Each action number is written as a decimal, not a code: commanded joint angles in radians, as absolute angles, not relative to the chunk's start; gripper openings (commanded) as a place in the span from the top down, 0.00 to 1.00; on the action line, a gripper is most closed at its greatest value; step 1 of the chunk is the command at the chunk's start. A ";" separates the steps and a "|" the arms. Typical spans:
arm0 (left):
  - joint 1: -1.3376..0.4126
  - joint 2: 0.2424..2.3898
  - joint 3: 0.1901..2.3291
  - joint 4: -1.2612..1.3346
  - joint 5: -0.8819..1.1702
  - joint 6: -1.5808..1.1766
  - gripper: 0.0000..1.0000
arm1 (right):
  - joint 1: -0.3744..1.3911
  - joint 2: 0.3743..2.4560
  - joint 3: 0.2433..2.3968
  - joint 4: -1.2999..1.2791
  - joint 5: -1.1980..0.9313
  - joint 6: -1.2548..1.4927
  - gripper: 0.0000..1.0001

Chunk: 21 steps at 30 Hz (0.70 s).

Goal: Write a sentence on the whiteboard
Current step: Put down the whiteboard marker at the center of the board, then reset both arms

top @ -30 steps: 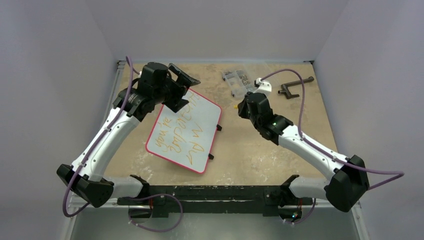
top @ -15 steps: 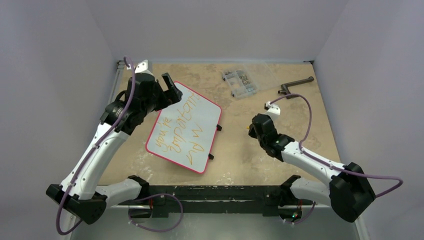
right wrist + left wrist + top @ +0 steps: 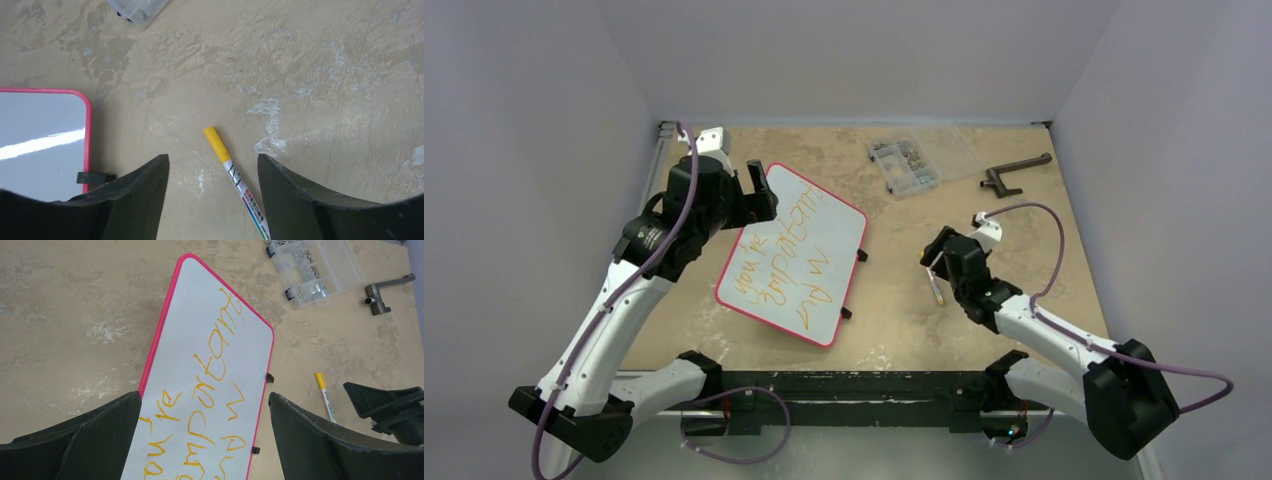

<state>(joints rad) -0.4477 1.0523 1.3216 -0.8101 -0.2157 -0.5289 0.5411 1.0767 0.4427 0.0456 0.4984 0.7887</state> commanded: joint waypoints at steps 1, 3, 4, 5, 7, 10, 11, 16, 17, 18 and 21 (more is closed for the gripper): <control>-0.439 1.028 1.346 -0.839 -0.231 -0.465 0.00 | 0.536 1.000 0.436 0.033 0.532 0.822 0.31; -0.437 1.023 1.349 -0.852 -0.237 -0.456 0.00 | 0.537 0.967 0.438 0.012 0.531 0.828 0.15; -0.437 1.021 1.350 -0.858 -0.238 -0.450 0.00 | 0.536 0.951 0.445 -0.009 0.531 0.832 0.04; -0.436 1.018 1.349 -0.864 -0.240 -0.445 0.00 | 0.537 0.935 0.452 -0.029 0.531 0.830 0.01; -0.434 1.009 1.346 -0.872 -0.244 -0.430 0.00 | 0.536 0.910 0.474 -0.048 0.524 0.805 0.01; -0.433 0.999 1.337 -0.886 -0.268 -0.408 0.00 | 0.537 0.894 0.535 -0.084 0.504 0.734 0.01; -0.433 0.995 1.334 -0.891 -0.278 -0.401 0.00 | 0.537 0.893 0.559 -0.098 0.495 0.706 0.01; -0.431 0.943 1.295 -0.875 -0.291 -0.359 0.00 | 0.537 0.819 0.662 -0.097 0.394 0.571 0.01; -0.431 0.929 1.284 -0.864 -0.291 -0.348 0.00 | 0.536 0.790 0.673 -0.085 0.373 0.549 0.01; -0.430 0.915 1.279 -0.856 -0.292 -0.339 0.00 | 0.537 0.760 0.683 -0.073 0.354 0.532 0.01; -0.429 0.887 1.277 -0.849 -0.311 -0.312 0.00 | 0.535 0.682 0.713 -0.029 0.320 0.491 0.01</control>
<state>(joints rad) -0.4381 0.9321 1.2804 -0.8879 -0.2726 -0.3782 0.5407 0.7734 0.6407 -0.0971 0.3920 0.5968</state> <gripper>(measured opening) 0.998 0.987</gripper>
